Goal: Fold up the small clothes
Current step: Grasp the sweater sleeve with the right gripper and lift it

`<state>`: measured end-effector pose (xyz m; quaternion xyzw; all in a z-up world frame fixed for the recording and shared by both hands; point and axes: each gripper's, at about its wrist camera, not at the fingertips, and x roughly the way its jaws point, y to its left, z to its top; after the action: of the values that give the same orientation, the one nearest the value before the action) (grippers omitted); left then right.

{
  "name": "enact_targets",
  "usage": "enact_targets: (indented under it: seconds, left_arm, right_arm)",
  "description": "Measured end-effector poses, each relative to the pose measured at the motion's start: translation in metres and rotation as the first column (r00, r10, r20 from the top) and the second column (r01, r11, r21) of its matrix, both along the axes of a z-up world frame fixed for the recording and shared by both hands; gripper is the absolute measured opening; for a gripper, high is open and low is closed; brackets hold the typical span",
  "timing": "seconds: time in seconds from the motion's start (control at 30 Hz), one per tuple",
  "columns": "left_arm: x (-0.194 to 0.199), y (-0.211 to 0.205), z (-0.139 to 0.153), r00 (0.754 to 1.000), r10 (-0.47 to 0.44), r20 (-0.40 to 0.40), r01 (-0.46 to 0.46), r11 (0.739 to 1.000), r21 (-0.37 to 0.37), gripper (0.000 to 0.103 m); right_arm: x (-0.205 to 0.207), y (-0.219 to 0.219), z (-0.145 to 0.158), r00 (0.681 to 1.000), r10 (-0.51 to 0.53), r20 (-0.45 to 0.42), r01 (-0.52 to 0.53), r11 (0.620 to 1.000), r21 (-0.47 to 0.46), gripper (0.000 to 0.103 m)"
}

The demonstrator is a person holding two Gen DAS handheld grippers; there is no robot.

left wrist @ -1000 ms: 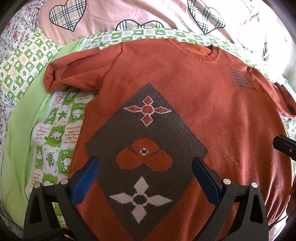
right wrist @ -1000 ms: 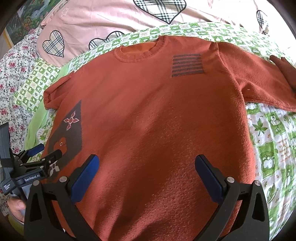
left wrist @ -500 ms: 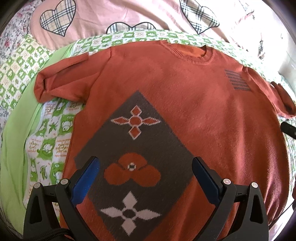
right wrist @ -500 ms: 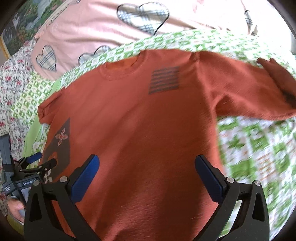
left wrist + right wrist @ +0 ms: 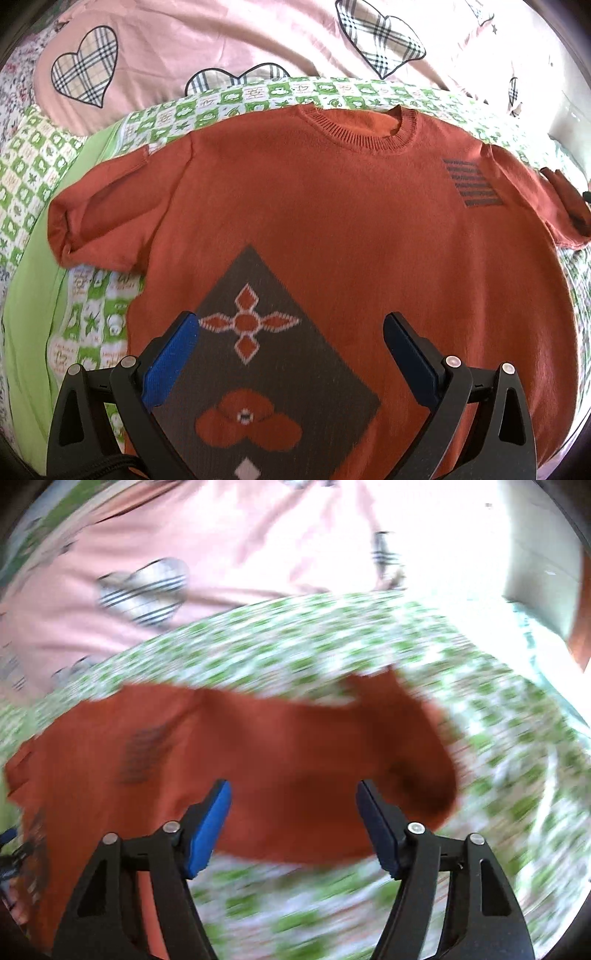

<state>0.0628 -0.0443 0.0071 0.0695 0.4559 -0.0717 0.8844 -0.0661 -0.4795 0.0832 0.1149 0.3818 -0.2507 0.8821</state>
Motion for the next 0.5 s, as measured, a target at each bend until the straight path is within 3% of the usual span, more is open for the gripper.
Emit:
enact_targets:
  seconds: [0.17, 0.3, 0.33, 0.37, 0.43, 0.5]
  left_arm:
    - [0.017, -0.002, -0.007, 1.0, 0.007, -0.023, -0.007, 1.0, -0.015, 0.1]
    - [0.028, -0.005, -0.015, 0.999, 0.002, -0.042, -0.003, 1.0, -0.013, 0.1]
    - [0.03, -0.006, -0.016, 0.999, 0.001, -0.046, -0.001, 1.0, -0.013, 0.1]
    - [0.031, -0.007, -0.017, 0.999, -0.001, -0.048, 0.0, 1.0, -0.013, 0.1]
    - [0.034, -0.006, -0.019, 0.999, -0.004, -0.05, 0.003, 1.0, -0.018, 0.1]
    - [0.034, -0.004, -0.021, 0.999, -0.003, -0.05, 0.002, 1.0, -0.026, 0.1]
  right_arm:
    - [0.024, -0.06, -0.003, 0.997, -0.056, -0.055, 0.055, 0.998, -0.011, 0.06]
    - [0.053, -0.09, -0.026, 0.989, -0.055, -0.14, 0.056, 0.998, 0.005, 0.06]
    - [0.056, -0.094, -0.033, 0.985, -0.057, -0.164, 0.059, 0.998, 0.007, 0.055]
    - [0.057, -0.097, -0.037, 0.983, -0.052, -0.175, 0.057, 0.998, 0.024, 0.036]
    - [0.059, -0.098, -0.042, 0.985, -0.027, -0.172, 0.042, 0.996, 0.081, 0.01]
    - [0.059, -0.084, -0.036, 0.992, 0.012, -0.127, 0.001, 0.995, 0.096, 0.01]
